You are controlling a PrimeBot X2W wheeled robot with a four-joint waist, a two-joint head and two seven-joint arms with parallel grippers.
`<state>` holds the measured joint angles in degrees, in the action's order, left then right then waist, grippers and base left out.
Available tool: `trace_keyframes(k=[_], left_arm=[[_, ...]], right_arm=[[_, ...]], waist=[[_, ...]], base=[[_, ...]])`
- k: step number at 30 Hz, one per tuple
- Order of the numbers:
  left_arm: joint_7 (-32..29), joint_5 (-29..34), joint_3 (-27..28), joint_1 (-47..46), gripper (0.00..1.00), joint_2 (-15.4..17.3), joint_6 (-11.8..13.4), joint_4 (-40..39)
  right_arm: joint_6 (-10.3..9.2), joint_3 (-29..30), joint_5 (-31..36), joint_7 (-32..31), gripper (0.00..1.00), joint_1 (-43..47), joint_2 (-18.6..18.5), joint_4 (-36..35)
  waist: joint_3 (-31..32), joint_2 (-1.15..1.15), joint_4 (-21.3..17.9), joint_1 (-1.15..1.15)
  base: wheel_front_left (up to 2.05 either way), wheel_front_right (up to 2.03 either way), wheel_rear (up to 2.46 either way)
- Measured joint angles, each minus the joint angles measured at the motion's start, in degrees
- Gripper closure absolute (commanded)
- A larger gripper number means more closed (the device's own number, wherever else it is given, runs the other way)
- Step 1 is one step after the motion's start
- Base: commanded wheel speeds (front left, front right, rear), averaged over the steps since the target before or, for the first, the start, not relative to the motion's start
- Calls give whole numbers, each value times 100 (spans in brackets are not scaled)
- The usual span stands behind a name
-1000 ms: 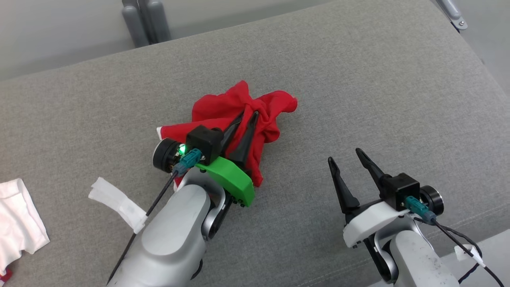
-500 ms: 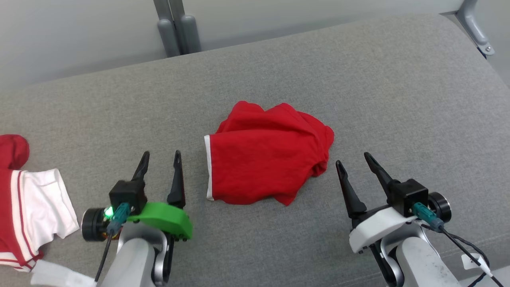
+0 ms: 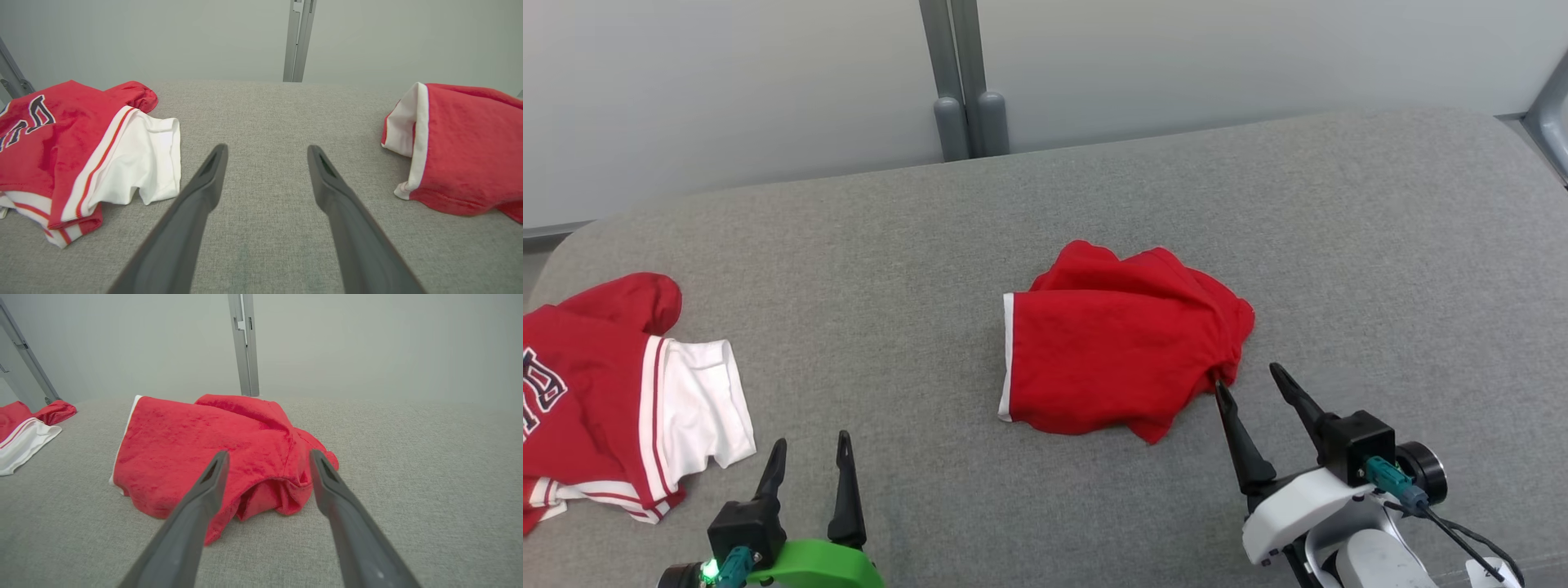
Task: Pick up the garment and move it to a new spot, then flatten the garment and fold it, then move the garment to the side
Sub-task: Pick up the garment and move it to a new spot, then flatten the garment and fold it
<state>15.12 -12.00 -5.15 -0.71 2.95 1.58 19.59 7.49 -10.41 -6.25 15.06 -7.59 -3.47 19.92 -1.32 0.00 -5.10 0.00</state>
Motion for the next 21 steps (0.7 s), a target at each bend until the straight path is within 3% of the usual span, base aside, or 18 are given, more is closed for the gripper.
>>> trace_keyframes(k=[8, 15, 21], left_arm=[[1, -157, -208, -3, 0, -8, -2, 9], [1, -263, -505, -132, 0, -15, -1, 68], [0, -364, -784, -265, 0, -19, 3, 122]], right_arm=[[0, -230, 29, 0, 0, 23, -30, 69], [0, -1330, 25, 0, 0, -514, -96, 326], [1, -2091, 58, 0, 0, -1234, -155, 1102]], waist=[[-3, 0, 111, 0], [-135, 0, 394, 0], [-269, 0, 885, 0]], base=[[0, 0, 0], [0, 0, 0], [0, 0, 0]])
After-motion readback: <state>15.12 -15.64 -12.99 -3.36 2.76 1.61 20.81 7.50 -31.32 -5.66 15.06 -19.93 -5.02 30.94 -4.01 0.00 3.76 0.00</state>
